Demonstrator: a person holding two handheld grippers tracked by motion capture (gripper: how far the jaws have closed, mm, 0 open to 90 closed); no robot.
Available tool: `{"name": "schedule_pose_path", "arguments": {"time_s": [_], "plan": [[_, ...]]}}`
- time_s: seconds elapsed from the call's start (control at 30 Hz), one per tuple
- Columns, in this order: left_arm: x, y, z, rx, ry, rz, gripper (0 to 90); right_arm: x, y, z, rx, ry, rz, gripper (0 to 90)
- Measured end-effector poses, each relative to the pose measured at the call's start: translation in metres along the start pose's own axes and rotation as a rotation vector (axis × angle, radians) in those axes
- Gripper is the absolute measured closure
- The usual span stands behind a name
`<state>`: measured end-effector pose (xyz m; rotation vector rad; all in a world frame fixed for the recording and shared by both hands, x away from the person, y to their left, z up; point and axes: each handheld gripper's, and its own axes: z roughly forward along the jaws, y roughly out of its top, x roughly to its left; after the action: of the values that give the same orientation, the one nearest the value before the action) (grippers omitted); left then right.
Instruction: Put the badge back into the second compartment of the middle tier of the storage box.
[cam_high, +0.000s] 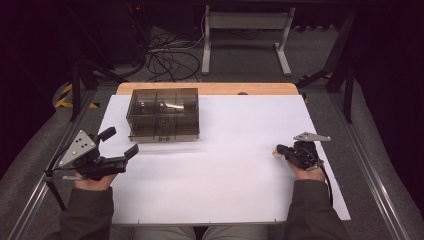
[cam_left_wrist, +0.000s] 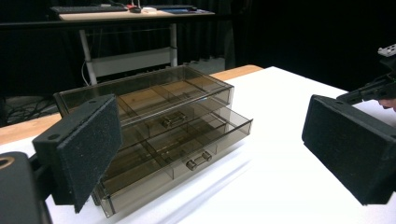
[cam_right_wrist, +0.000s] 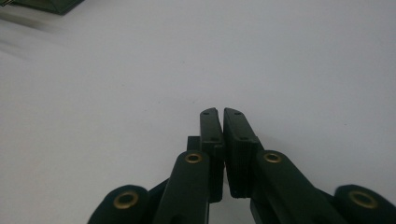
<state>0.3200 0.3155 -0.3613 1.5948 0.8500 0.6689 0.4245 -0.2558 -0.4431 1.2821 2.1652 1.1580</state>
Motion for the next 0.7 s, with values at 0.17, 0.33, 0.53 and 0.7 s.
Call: {"name": "schedule_pose_path", "arguments": {"time_s": [0.17,0.33,0.53,0.7], "plan": [[0.0,0.0,0.0,0.0,0.0,0.0,5.9,0.002,0.001,0.0,-0.007,-0.004,-0.002,87.6],[0.0,0.0,0.0,0.001,0.0,0.001,5.9,0.006,0.003,-0.001,-0.025,-0.003,-0.007,87.6],[-0.001,0.0,0.0,0.006,-0.001,0.005,5.8,0.016,0.008,0.001,-0.043,0.005,-0.033,87.6],[0.0,0.0,0.0,0.002,0.0,0.001,5.9,0.024,0.014,-0.001,-0.068,0.015,-0.049,87.5]]}}
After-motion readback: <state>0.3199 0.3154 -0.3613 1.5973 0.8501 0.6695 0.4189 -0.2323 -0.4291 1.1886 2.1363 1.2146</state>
